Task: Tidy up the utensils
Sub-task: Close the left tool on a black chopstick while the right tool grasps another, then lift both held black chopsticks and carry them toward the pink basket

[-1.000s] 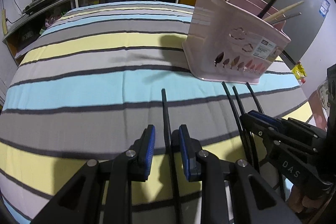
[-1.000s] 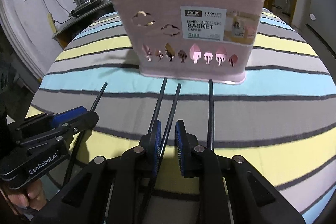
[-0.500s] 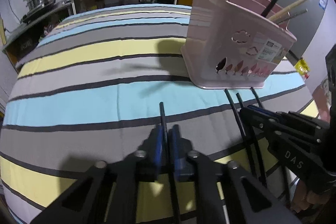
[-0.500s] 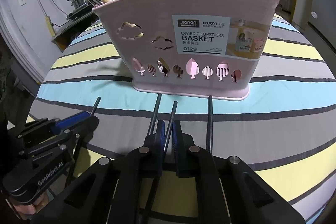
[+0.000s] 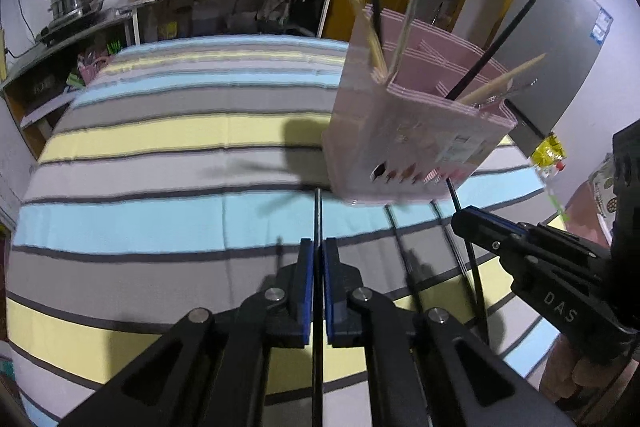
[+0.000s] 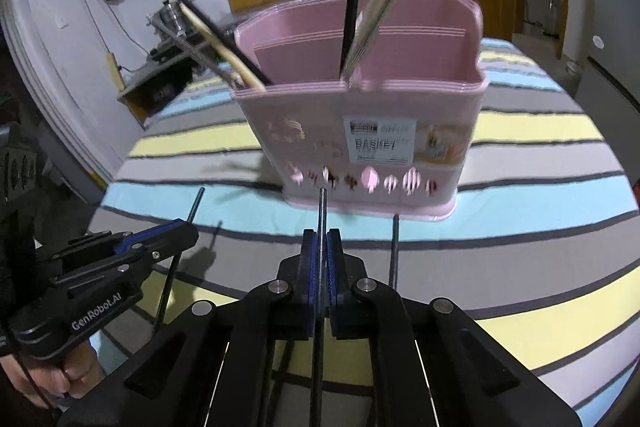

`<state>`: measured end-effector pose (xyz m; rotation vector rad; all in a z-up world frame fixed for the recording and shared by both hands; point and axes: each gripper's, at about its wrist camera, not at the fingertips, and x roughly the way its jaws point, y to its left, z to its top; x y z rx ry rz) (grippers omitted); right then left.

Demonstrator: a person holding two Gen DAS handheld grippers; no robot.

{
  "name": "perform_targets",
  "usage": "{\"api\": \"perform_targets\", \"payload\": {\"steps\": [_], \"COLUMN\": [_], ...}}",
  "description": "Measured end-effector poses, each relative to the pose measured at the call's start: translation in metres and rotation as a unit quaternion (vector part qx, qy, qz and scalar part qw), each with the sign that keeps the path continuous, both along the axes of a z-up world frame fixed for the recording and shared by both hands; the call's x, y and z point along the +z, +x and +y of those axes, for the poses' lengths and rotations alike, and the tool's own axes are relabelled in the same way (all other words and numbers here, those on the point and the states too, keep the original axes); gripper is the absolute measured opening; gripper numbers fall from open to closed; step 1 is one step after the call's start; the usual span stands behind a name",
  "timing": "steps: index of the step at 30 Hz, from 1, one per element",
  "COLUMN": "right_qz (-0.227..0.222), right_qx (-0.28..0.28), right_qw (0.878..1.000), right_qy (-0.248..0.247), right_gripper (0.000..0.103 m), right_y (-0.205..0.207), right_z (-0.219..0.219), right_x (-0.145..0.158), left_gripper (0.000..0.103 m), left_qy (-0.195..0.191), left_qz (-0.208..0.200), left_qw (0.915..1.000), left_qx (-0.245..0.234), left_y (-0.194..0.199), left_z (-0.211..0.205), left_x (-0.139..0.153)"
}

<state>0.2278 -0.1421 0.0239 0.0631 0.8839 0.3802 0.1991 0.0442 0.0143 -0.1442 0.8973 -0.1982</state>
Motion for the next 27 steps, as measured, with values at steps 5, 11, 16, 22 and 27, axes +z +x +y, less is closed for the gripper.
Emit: {"api": "perform_targets", "payload": {"steps": [5, 11, 16, 22, 27], "right_qz": [-0.036, -0.074, -0.100, -0.120, -0.122], "right_qx": [-0.002, 0.001, 0.004, 0.003, 0.009], "right_qw": [0.999, 0.997, 0.995, 0.992, 0.992], "right_qy": [0.013, 0.021, 0.025, 0.029, 0.029], "right_gripper": [0.004, 0.004, 0.004, 0.004, 0.004], "right_y": [-0.008, -0.015, -0.023, -0.036, -0.047], "right_z": [-0.008, -0.015, -0.016, -0.021, -0.027], "right_x": [0.033, 0.067, 0.088, 0.101, 0.100], "left_gripper": [0.005, 0.005, 0.005, 0.005, 0.005], "left_qy": [-0.002, 0.007, 0.009, 0.011, 0.012], "left_qz": [-0.034, -0.067, -0.091, -0.109, -0.110], "left_qw": [0.9994, 0.9976, 0.9956, 0.9938, 0.9936], "left_qx": [-0.007, -0.014, -0.018, -0.021, -0.023], "left_y": [-0.008, -0.015, -0.022, -0.031, -0.042], "left_z": [-0.001, -0.006, -0.009, -0.012, -0.011], "left_x": [0.037, 0.072, 0.097, 0.113, 0.114]}}
